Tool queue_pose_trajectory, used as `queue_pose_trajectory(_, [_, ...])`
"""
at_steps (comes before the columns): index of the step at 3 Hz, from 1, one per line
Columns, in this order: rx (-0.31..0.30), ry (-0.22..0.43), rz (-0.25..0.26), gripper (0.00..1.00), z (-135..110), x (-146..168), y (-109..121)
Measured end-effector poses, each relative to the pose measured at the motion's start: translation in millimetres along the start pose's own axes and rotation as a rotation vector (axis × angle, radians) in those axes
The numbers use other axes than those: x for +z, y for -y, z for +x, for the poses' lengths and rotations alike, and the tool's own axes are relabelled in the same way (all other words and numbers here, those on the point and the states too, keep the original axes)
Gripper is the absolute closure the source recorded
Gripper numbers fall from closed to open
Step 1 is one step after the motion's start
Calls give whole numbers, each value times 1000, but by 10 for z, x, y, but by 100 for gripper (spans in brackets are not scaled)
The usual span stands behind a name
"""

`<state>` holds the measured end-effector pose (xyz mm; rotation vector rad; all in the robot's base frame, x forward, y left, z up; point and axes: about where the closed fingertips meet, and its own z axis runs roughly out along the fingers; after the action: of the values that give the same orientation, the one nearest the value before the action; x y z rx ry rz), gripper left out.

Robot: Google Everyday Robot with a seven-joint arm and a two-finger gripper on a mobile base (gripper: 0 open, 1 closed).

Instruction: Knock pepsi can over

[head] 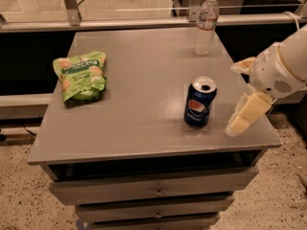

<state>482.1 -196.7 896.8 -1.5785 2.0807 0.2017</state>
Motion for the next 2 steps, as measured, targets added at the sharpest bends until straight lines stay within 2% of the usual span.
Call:
queue_pose_trajectory(1, [24, 206, 18, 0, -52, 323, 172])
queue_pose_trajectory(2, [56, 373, 13, 0, -206, 448, 291])
